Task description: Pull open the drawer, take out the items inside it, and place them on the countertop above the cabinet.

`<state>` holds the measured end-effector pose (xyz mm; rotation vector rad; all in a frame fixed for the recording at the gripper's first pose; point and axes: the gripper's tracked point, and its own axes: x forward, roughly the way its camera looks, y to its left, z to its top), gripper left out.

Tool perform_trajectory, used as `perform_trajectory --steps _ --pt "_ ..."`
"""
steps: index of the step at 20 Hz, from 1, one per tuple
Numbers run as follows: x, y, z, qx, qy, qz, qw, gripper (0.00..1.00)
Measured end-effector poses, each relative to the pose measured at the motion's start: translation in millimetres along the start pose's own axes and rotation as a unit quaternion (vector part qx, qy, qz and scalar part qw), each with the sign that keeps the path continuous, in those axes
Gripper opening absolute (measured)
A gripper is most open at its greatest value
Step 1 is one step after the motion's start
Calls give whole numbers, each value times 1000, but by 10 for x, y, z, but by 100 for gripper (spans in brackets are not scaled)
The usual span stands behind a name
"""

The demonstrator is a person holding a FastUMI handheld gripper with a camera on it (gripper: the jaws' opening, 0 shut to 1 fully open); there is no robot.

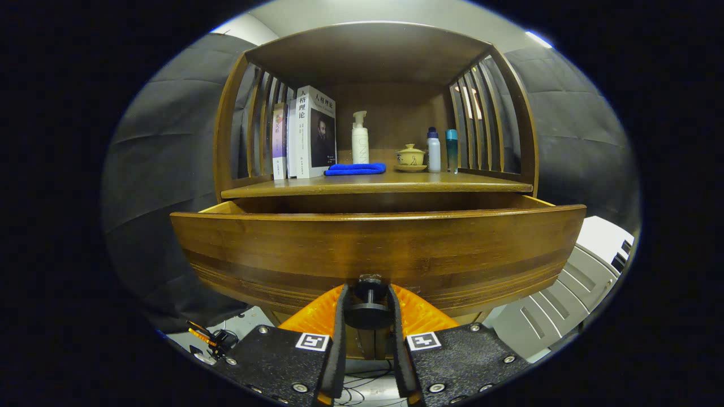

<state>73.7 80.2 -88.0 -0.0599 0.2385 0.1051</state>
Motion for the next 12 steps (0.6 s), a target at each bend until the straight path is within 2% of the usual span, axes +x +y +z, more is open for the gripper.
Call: perform_trajectory --steps 3,7,12 --pt "-167 26 -35 -2 -4 -7 1000 36" --pt "-358 120 -92 -21 -10 7 1000 36" --pt "-384 102 -107 2 8 5 1000 36"
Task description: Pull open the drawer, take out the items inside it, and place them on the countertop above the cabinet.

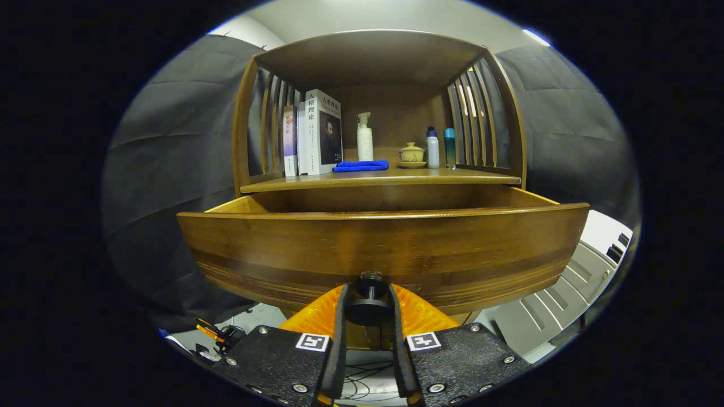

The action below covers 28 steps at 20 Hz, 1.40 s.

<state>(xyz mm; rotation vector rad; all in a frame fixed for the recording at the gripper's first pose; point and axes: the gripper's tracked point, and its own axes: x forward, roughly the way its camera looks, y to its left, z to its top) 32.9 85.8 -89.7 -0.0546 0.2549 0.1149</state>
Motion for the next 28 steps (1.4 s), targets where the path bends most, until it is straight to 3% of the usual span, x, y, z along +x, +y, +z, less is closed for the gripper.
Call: perform_trajectory --steps 6,9,11,15,16,22,28 --pt "-17 -3 21 11 -1 11 1000 36" --pt "-83 0 44 31 -2 31 999 44" --pt "-208 12 224 7 -35 36 999 51" --pt "-364 138 814 -27 -113 67 991 81" --pt "-373 134 937 -21 -118 71 990 83" --pt "-101 -101 1488 28 -92 59 994 90" --pt "395 -250 1714 -3 32 90 995 92"
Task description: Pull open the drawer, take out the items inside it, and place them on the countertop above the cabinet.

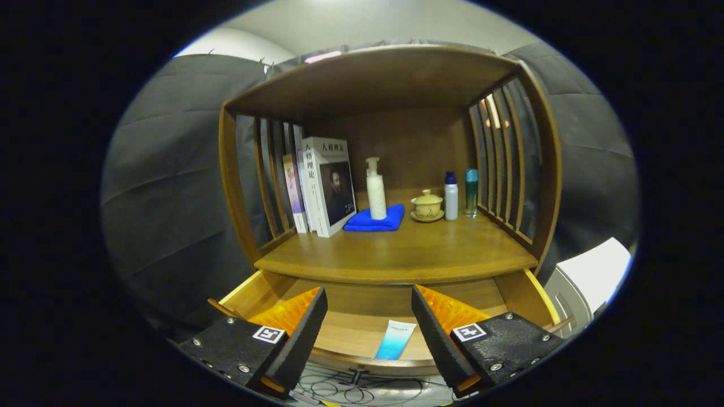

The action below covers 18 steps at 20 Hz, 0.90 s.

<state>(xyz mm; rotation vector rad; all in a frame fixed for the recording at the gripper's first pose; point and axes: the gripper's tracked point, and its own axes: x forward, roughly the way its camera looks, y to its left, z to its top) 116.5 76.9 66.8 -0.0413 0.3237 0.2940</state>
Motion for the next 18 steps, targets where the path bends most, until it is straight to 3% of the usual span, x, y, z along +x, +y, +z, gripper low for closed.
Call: perform_trajectory --steps 10,18 --pt "562 -184 -565 -50 167 9 985 93" --pt "727 -328 -1188 5 313 1 950 93"
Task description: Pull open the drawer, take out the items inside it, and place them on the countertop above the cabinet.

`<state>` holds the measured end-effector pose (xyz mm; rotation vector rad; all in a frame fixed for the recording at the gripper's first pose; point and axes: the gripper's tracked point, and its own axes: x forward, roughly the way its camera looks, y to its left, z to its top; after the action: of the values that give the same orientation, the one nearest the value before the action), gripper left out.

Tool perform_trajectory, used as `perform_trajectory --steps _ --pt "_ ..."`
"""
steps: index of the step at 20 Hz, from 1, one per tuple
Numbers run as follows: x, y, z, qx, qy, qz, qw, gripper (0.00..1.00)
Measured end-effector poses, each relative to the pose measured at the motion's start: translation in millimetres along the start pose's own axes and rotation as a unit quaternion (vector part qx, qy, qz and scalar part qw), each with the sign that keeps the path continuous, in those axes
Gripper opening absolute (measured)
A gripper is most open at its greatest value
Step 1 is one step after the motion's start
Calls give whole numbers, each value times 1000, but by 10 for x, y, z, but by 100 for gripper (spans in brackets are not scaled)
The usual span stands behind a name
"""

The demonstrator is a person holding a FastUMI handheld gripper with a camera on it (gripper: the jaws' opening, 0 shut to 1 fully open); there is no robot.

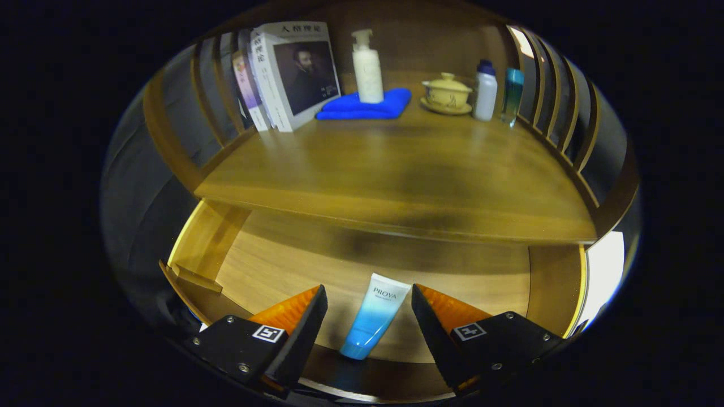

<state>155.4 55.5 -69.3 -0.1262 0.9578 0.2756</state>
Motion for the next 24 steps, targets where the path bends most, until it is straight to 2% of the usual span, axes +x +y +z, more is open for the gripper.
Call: perform_trajectory --steps 3,7,14,17,20,21,24 --pt "124 -66 -159 16 44 -4 999 92" --pt "270 -42 -185 66 74 6 995 92" --pt "414 -93 -345 90 129 -10 988 87" --pt "445 -124 -364 83 139 -22 987 79" --pt "446 -151 -368 51 138 -45 988 76" --pt "467 -150 -370 45 135 -43 989 69" --pt "483 -129 -333 42 122 -24 991 58"
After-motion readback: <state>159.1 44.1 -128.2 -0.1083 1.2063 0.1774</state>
